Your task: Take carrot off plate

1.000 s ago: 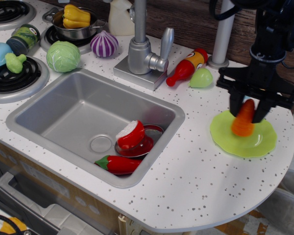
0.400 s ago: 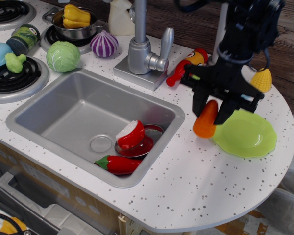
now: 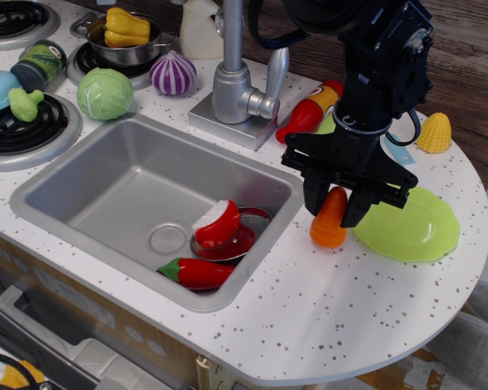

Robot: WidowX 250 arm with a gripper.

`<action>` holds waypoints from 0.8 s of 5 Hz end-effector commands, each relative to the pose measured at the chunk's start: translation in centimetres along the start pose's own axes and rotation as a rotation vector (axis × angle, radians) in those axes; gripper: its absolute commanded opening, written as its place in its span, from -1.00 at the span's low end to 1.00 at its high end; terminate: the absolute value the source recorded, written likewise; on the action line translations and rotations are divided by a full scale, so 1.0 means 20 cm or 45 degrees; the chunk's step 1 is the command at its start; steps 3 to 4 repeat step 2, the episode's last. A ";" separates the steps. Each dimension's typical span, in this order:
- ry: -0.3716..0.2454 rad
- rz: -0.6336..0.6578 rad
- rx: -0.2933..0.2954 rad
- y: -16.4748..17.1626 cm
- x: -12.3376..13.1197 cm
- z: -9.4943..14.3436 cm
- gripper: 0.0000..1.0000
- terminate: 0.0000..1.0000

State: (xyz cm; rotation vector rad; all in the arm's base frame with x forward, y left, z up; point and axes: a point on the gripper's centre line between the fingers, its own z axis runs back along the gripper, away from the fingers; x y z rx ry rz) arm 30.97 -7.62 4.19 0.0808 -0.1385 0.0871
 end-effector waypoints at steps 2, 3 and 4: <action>-0.097 0.009 -0.026 0.00 0.05 0.10 1.00 1.00; -0.097 0.009 -0.026 0.00 0.05 0.10 1.00 1.00; -0.097 0.009 -0.026 0.00 0.05 0.10 1.00 1.00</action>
